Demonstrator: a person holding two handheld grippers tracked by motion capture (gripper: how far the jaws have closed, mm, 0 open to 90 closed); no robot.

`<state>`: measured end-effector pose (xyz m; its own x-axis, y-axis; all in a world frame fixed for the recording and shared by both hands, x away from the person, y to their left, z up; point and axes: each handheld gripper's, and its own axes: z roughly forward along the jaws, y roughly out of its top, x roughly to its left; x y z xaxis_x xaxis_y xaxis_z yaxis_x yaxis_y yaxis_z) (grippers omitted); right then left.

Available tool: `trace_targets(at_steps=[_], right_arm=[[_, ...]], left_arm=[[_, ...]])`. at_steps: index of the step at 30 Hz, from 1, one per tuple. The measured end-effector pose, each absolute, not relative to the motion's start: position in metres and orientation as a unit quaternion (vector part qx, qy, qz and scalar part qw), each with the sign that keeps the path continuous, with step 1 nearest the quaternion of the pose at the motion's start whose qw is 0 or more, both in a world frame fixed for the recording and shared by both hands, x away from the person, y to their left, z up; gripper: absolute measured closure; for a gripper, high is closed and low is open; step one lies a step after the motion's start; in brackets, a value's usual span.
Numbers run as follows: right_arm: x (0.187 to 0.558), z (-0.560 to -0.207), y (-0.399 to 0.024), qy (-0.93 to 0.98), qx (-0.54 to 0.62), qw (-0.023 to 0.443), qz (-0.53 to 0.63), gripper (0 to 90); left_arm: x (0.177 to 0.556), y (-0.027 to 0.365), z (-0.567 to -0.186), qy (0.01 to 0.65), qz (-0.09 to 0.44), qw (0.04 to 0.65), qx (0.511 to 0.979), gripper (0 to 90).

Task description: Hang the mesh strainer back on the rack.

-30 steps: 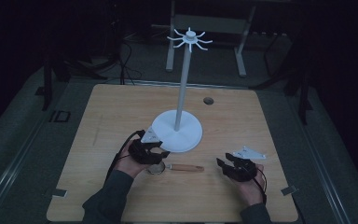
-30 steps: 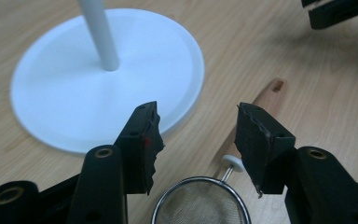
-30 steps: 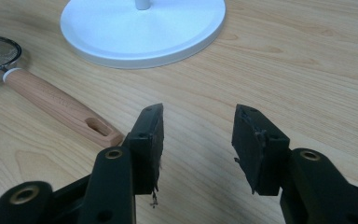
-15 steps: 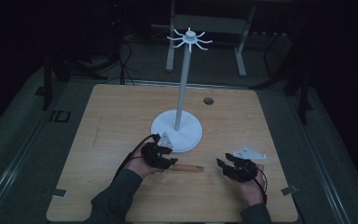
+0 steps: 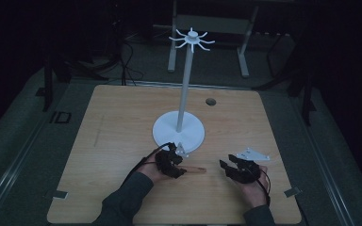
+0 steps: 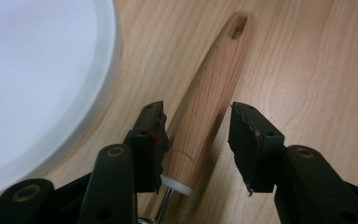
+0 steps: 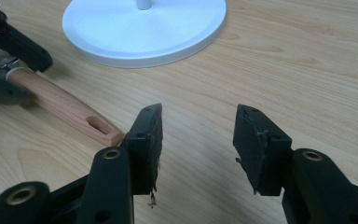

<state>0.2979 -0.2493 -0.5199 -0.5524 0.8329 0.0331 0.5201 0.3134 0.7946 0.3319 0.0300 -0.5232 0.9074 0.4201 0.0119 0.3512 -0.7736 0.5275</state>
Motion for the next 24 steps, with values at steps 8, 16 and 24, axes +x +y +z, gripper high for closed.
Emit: trace_targets(at_steps=[8, 16, 24], right_arm=[[0.298, -0.5212, -0.2487, 0.784, 0.434, 0.196, 0.398, 51.4], [0.2984, -0.5224, -0.2479, 0.786, 0.433, 0.194, 0.397, 51.3], [0.2982, -0.5226, -0.2479, 0.786, 0.432, 0.193, 0.398, 51.2]], left_arm=[[0.333, 0.0332, -0.5218, 0.221, 0.07, 0.252, 0.94, 65.6], [0.3369, 0.0376, -0.5228, 0.244, 0.047, 0.235, 0.94, 67.4], [0.3394, 0.0364, -0.5272, 0.252, 0.036, 0.203, 0.945, 64.6]])
